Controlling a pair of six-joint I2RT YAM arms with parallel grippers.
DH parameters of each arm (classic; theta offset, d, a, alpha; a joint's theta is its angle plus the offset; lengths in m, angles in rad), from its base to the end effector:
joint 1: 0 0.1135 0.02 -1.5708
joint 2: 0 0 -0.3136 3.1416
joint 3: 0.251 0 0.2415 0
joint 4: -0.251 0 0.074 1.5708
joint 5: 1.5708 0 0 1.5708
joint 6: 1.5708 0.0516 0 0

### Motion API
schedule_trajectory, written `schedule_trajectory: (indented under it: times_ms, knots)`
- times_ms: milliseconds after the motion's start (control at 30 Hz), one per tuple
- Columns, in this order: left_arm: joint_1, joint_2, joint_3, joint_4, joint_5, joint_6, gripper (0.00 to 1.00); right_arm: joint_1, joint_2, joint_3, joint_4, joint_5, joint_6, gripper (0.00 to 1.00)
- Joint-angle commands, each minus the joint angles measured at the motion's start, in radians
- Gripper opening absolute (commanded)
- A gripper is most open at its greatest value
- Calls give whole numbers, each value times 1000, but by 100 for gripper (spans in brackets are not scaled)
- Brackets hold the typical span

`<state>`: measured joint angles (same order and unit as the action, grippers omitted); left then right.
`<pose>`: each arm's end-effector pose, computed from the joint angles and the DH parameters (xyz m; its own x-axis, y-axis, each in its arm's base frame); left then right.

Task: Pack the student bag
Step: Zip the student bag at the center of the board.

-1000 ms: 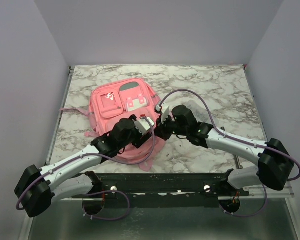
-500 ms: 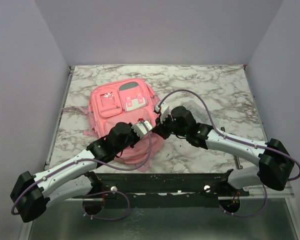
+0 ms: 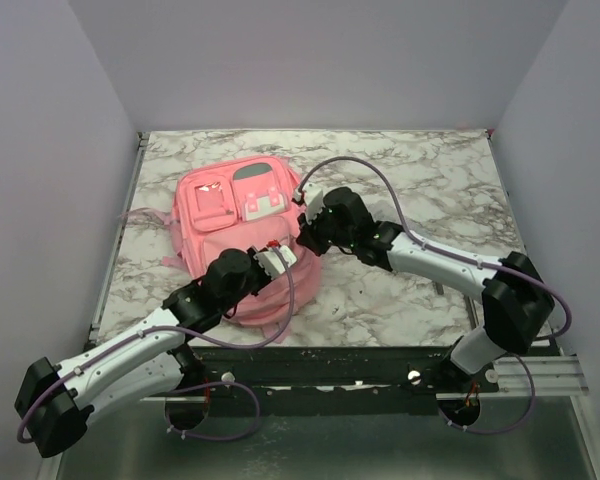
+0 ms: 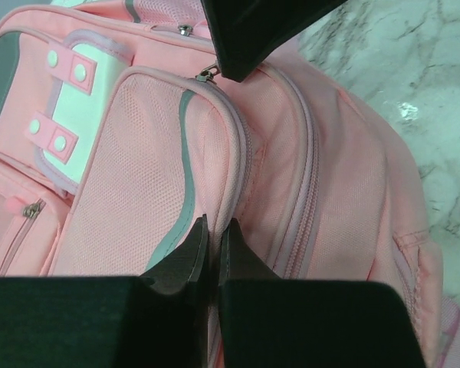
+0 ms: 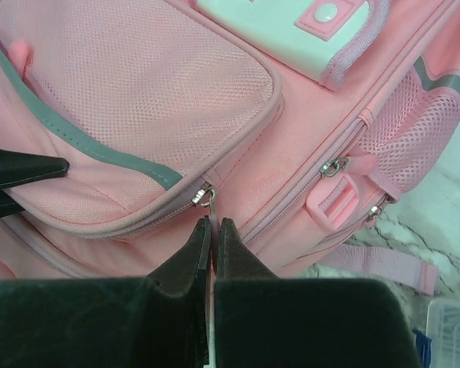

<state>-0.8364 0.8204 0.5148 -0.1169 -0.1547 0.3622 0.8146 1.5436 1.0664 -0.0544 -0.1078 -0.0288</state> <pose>0.1140 -0.1144 0.2784 -0.0305 0.5562 -0.8305 0.6951 0.6089 0.3823 0.2394 0.2619 0.3093 -0.3250 -0.3863 -0.8632 -0.7965 0.6038 0.0297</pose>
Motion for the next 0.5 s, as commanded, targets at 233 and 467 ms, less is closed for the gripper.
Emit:
schedule_trajectory:
  times_ms: [233, 467]
  knots:
    - [10, -84, 4, 22, 27, -4, 0, -79, 259, 275, -116, 81, -6, 21]
    - [11, 80, 76, 20, -30, -128, 0, -114, 79, 129, -130, 145, 196, 56]
